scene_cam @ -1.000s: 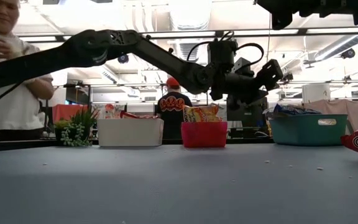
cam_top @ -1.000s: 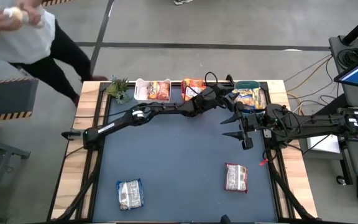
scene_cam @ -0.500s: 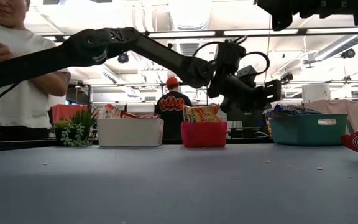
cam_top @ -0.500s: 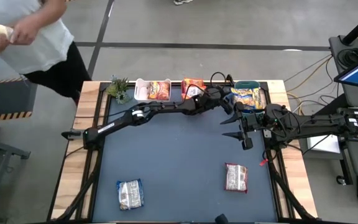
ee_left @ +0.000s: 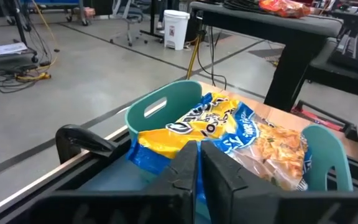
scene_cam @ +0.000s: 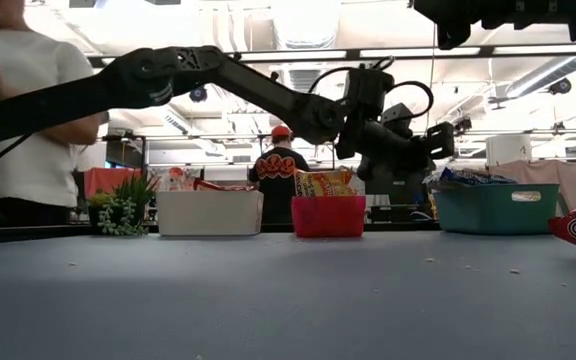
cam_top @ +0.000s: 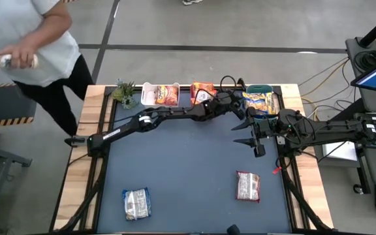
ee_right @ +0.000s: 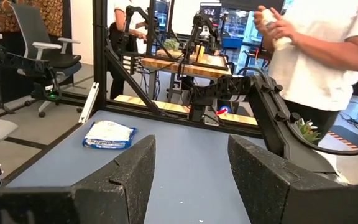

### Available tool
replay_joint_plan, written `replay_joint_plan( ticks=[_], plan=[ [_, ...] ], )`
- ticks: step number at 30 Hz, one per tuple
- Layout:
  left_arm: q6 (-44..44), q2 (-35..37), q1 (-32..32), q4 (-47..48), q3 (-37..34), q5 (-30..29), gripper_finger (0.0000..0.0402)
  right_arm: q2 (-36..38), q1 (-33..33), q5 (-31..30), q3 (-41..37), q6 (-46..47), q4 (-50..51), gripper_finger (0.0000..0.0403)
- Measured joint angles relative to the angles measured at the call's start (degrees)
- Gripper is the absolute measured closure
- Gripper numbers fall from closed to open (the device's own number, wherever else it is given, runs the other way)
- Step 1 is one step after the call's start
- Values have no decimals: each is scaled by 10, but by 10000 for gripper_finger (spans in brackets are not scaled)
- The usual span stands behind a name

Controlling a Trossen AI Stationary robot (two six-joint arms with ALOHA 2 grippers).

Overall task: Sort Maruchan noodles
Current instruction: Put the top blue noodle pack into the green bin

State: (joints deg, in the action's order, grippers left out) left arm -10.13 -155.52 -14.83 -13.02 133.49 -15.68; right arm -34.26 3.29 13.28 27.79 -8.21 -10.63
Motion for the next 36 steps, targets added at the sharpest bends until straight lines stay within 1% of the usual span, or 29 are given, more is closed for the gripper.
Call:
replay_joint_plan(
  ticks=[5, 8, 11, 17, 22, 27, 29, 32, 34, 36],
  plan=[
    [1, 0, 0, 4, 2, -2, 401, 0, 0, -4, 0, 1, 3, 211],
    [13, 8, 1, 25, 14, -3, 401, 0, 0, -30, 0, 6, 13, 211],
    [54, 45, 3, 56, 10, -4, 401, 0, 0, -51, 0, 13, 23, 211],
    [156, 149, 4, 128, 10, -24, 402, 1, 0, -43, 0, 33, 28, 211],
    [224, 223, 8, 263, 6, -24, 402, 1, 0, -43, 0, 46, 42, 220],
    [211, 292, 13, 403, -5, -11, 402, 1, 0, -43, 0, 56, 49, 239],
    [201, 311, 18, 446, -26, -1, 401, 1, 0, -43, -1, 61, 49, 247],
    [196, 347, 37, 464, -88, 12, 401, 0, 1, -46, -2, 74, 52, 258],
    [197, 384, 49, 437, -148, 15, 401, -3, 1, -67, -2, 81, 58, 265],
    [191, 433, 59, 390, -225, 17, 401, -7, 1, -105, -3, 84, 68, 271]
  ],
)
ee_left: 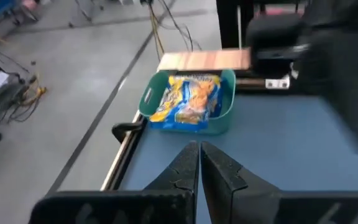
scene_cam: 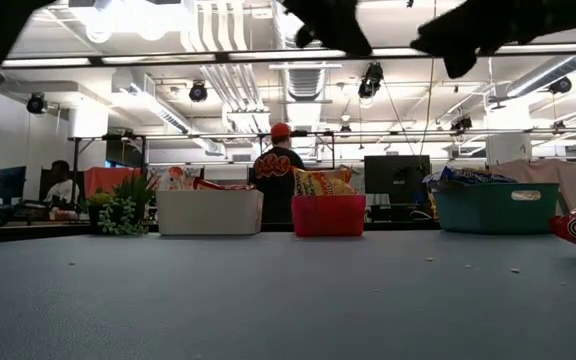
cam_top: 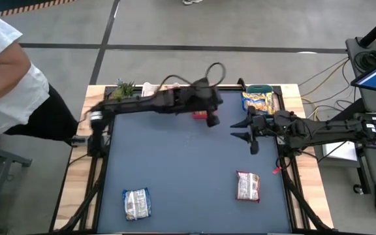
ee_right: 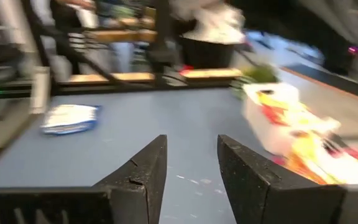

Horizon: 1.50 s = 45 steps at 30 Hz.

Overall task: Sort Maruchan noodles
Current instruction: Put the top blue noodle pack into the green bin

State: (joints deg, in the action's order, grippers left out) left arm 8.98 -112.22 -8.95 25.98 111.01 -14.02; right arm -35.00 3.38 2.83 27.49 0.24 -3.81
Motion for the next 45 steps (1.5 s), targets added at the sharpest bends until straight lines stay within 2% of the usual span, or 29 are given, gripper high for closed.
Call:
replay_joint_plan(
  ticks=[5, 10, 15, 19, 23, 30, 33, 39, 45],
  plan=[
    [-14, 131, 26, -144, -206, -5, 401, -20, 0, -138, 0, 37, 18, 290],
    [-52, 252, 57, -227, -369, -3, 401, -62, 3, -278, 0, 82, 57, 318],
    [-77, 333, 84, -328, -491, -5, 401, -117, 31, -341, 0, 139, 76, 353],
    [-81, 375, 93, -398, -552, -4, 401, -158, 83, -339, 16, 185, 93, 380],
    [-83, 396, 93, -434, -586, -5, 401, -196, 152, -308, 71, 207, 168, 393],
    [-83, 395, 94, -444, -592, -5, 401, -301, 291, -145, 171, 220, 282, 394],
    [-83, 394, 94, -445, -592, -5, 401, -351, 333, -106, 209, 218, 340, 394],
    [-83, 393, 94, -444, -592, -5, 401, -420, 372, -106, 267, 193, 420, 394],
    [-83, 393, 94, -440, -592, -5, 401, -444, 374, -154, 303, 182, 445, 394]
  ],
)
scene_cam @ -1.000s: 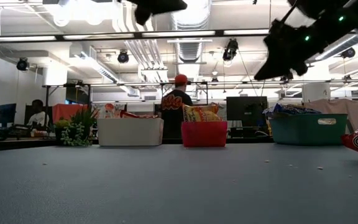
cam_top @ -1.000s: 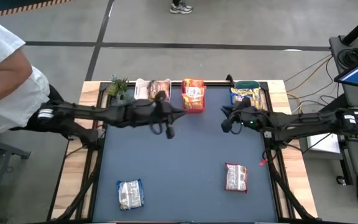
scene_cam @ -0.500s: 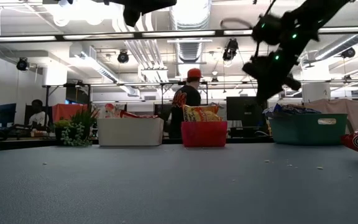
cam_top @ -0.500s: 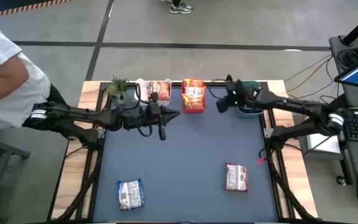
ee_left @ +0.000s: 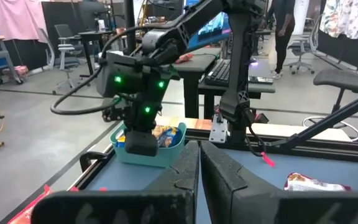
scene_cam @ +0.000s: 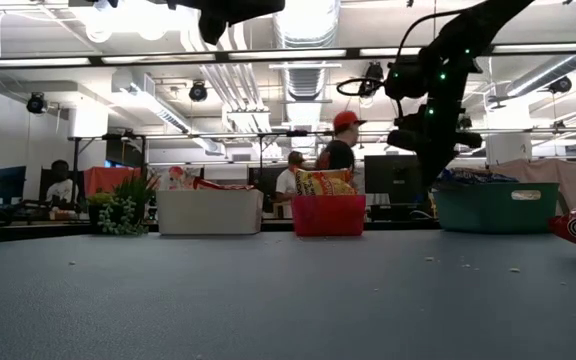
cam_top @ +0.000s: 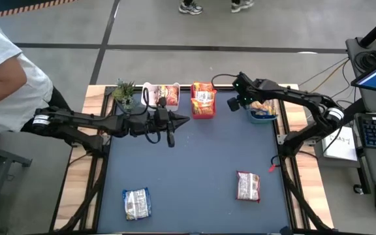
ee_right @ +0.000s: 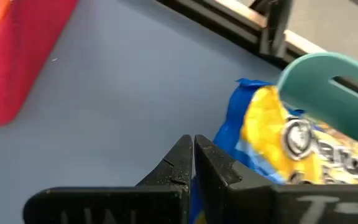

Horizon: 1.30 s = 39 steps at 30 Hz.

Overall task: Sort Maruchan noodles
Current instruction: Put the top blue noodle pack into the green bin, then put the red noodle pack into the white bin

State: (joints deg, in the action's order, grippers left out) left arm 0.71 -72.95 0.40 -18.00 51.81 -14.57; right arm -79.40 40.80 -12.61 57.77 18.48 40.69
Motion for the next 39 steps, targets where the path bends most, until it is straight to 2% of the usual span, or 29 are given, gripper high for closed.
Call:
replay_joint_plan(
  ticks=[6, 14, 21, 33, 39],
  plan=[
    [0, 0, 0, 9, 0, 0, 401, 8, 0, -11, 16, -4, 40, 394],
    [-6, 0, 0, 11, 0, 0, 401, 14, 1, -91, 26, -2, 102, 394],
    [-17, 0, 0, 19, 0, 0, 401, 14, 0, -65, 18, -16, 123, 394],
    [-17, 0, 0, 25, 0, 0, 402, 16, -10, -64, 17, -28, 160, 394],
    [-22, 0, 0, 47, 0, 0, 402, 64, -36, -65, 16, -15, 139, 394]
  ],
)
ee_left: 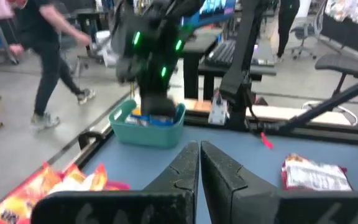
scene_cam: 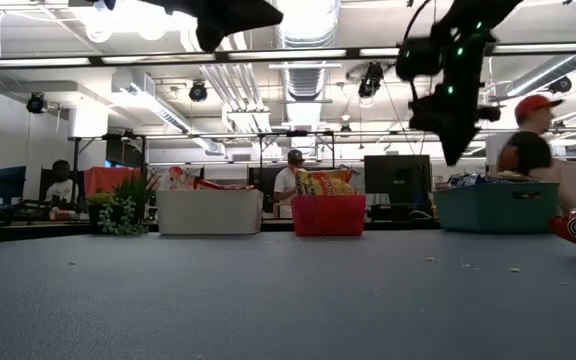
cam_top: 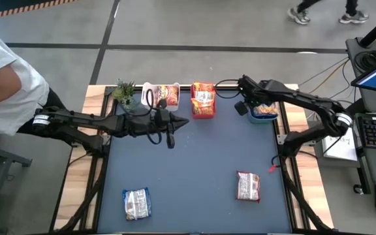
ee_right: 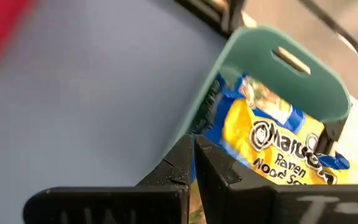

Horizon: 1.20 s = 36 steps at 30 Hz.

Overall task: Sort Maruchan noodles
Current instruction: Put the red noodle pack into the white bin

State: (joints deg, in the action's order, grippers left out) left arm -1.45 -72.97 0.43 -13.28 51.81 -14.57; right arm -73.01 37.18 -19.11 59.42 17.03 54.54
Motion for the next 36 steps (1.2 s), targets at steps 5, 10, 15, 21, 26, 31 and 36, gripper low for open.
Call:
replay_joint_plan(
  ticks=[5, 10, 15, 21, 26, 31, 36],
  plan=[
    [-57, 0, 3, 69, 0, 0, 402, 79, -62, 0, -20, 20, -56, 394],
    [-138, 0, 33, 179, 0, 30, 402, 162, -146, 1, -60, 20, -136, 394],
    [-194, 0, 99, 235, 1, 121, 402, 222, -209, 1, -84, 18, -186, 394],
    [-272, -8, 184, 381, 58, 123, 402, 256, -235, 0, -123, -2, -277, 394],
    [-361, -36, 249, 520, 101, 124, 402, 252, -236, 0, -144, -11, -317, 394],
    [-457, -80, 313, 579, 92, 221, 402, 229, -236, 0, -149, -21, -329, 394],
    [-510, -140, 349, 577, 91, 290, 402, 203, -235, 14, -149, -27, -339, 394]
  ],
)
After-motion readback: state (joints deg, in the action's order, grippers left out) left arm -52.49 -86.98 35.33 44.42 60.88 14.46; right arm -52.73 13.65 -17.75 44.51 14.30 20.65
